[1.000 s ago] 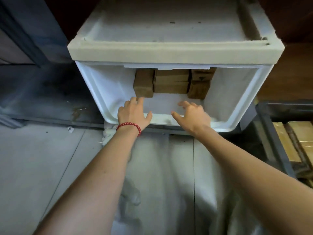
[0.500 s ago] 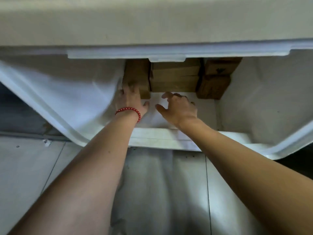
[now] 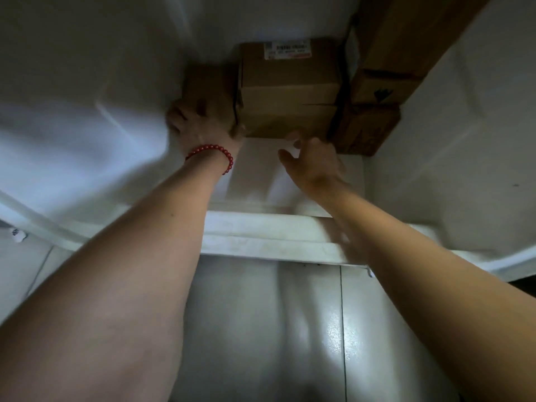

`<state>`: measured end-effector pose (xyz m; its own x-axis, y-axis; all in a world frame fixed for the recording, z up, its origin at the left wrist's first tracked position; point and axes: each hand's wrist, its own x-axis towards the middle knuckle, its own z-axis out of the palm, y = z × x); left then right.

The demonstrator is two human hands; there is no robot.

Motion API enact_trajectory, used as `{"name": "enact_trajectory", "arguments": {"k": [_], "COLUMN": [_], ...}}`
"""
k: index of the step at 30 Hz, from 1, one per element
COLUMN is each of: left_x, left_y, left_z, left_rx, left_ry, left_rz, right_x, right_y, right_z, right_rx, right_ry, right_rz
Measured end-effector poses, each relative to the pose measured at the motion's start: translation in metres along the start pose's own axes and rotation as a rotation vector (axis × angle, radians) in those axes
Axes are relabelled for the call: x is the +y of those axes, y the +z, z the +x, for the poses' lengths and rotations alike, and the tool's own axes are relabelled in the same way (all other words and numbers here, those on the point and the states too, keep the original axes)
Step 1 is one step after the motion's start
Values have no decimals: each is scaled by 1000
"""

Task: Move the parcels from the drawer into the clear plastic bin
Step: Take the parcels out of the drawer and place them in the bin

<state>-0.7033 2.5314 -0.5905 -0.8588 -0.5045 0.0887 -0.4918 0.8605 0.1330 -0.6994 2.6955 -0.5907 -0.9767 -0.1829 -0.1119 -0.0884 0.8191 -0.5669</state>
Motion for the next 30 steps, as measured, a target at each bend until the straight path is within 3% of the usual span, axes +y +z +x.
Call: {"name": "enact_trajectory", "arguments": {"k": [11,20,30], "left_x": [-9,-14,-21], "left_y": [-18,-99,-190], "left_z": [-44,-88,-192], "left_rx": [-90,-97,-75], "left_ry": [-284,-230,-146], "left_rz": [-153,-241,-413], "right_x": [-22,-55,-62], "right_y": [-16,-69,-104], "right_z": [-25,-81,-209], "right_rx": [-119,-43,-115], "right_ry": [-18,31,-32], "right_rz": [-32,-27,-31]}}
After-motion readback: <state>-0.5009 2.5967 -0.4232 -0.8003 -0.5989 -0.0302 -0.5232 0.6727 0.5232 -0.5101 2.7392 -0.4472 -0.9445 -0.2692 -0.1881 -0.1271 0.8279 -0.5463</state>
